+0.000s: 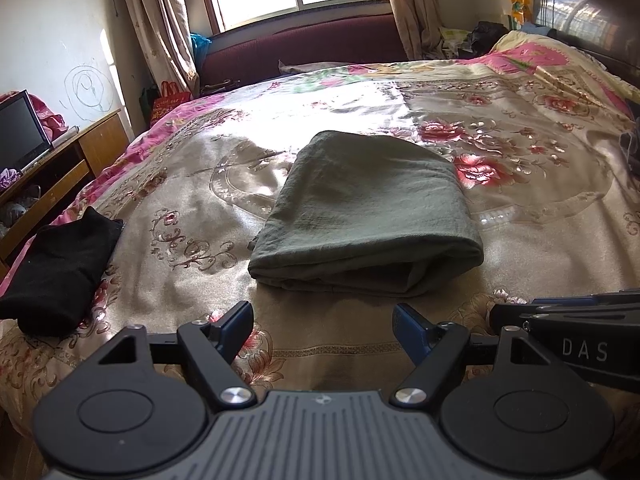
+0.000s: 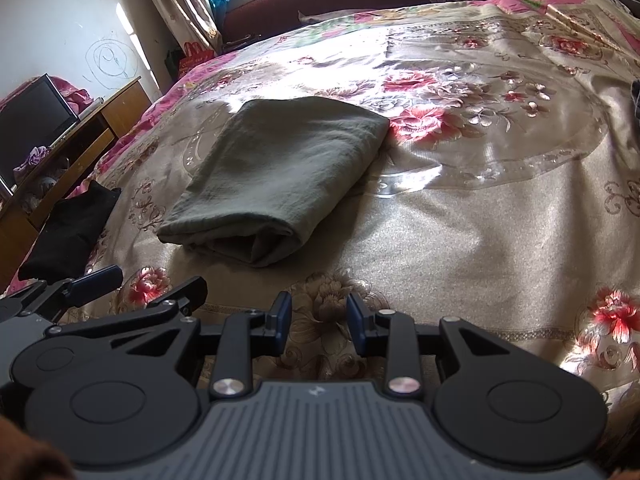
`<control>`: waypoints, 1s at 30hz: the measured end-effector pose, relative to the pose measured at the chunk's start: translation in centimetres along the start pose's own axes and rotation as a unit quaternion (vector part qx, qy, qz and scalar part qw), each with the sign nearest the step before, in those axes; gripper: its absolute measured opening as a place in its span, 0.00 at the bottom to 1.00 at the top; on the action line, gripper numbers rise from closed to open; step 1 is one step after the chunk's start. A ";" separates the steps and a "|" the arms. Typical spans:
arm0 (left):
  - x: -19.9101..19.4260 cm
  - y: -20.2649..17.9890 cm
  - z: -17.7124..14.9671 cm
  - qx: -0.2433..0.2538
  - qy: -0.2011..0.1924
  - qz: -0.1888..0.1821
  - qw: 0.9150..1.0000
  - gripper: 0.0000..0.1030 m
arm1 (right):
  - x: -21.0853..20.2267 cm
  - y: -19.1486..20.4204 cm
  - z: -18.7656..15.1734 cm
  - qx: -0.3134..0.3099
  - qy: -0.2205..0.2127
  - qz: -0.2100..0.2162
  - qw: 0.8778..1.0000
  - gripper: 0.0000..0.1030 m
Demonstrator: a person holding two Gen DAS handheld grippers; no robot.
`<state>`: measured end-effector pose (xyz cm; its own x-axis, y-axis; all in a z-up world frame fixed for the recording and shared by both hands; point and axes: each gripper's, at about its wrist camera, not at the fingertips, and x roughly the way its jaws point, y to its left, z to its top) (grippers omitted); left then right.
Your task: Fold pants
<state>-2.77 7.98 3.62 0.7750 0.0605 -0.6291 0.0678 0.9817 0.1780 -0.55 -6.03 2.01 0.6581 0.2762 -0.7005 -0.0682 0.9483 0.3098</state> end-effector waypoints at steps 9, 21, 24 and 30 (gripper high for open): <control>0.0 0.1 0.0 -0.002 0.000 0.001 1.000 0.86 | 0.0 0.0 0.0 0.000 0.000 0.000 1.000 0.31; -0.1 -0.1 0.1 0.000 -0.001 0.006 1.000 0.86 | 0.0 0.0 0.0 0.001 0.000 0.001 1.000 0.31; -0.1 0.0 0.1 -0.002 0.002 0.006 1.000 0.86 | 0.1 0.1 0.1 0.001 0.000 0.001 1.000 0.31; -0.1 -0.1 0.2 -0.002 0.002 0.007 1.000 0.84 | 0.1 0.2 0.0 0.000 0.001 0.001 1.000 0.31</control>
<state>-2.69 7.87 3.85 0.7737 0.0758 -0.6290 0.0533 0.9815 0.1837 -0.48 -5.77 2.00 0.6567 0.2788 -0.7008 -0.0700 0.9477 0.3114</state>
